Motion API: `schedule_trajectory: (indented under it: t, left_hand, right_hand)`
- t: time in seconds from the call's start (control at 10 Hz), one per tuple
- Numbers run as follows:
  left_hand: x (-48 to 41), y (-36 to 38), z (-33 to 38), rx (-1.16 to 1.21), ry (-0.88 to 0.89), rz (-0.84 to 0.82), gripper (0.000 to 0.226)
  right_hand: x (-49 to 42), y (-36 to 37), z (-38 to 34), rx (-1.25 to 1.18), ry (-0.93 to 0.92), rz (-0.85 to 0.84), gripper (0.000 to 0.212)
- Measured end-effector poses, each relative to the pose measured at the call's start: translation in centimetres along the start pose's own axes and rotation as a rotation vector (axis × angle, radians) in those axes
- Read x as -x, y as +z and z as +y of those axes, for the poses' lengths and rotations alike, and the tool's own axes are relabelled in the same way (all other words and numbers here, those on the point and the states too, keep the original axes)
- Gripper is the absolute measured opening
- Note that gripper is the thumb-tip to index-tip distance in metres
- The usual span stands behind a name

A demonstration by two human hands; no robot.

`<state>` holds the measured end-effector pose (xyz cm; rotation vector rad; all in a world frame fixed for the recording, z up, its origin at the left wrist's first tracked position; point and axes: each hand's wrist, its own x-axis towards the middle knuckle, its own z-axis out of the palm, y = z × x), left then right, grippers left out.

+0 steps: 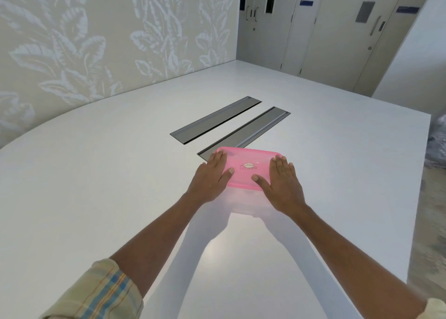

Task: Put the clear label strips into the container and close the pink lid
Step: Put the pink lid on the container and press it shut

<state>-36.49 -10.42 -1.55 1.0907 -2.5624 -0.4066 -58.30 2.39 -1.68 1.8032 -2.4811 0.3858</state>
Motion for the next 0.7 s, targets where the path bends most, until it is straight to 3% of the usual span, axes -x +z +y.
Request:
schedule_trajectory:
  t: [0.3,0.6,0.7]
  left_hand:
    - [0.4,1.7,0.3,0.015,-0.069,0.062,0.071]
    - [0.5,-0.9,1.4,-0.060,-0.127,-0.126,0.078]
    - [0.8,-1.6,1.6,-0.004,-0.144,-0.084,0.085]
  right_hand:
    - [0.0,0.5,-0.2,0.048,-0.004,0.000,0.118]
    - [-0.6,-1.1,-0.3,0.052,-0.012,-0.114,0.133]
    - [-0.7,-1.7,-0.1,0.025,-0.006,-0.123,0.134]
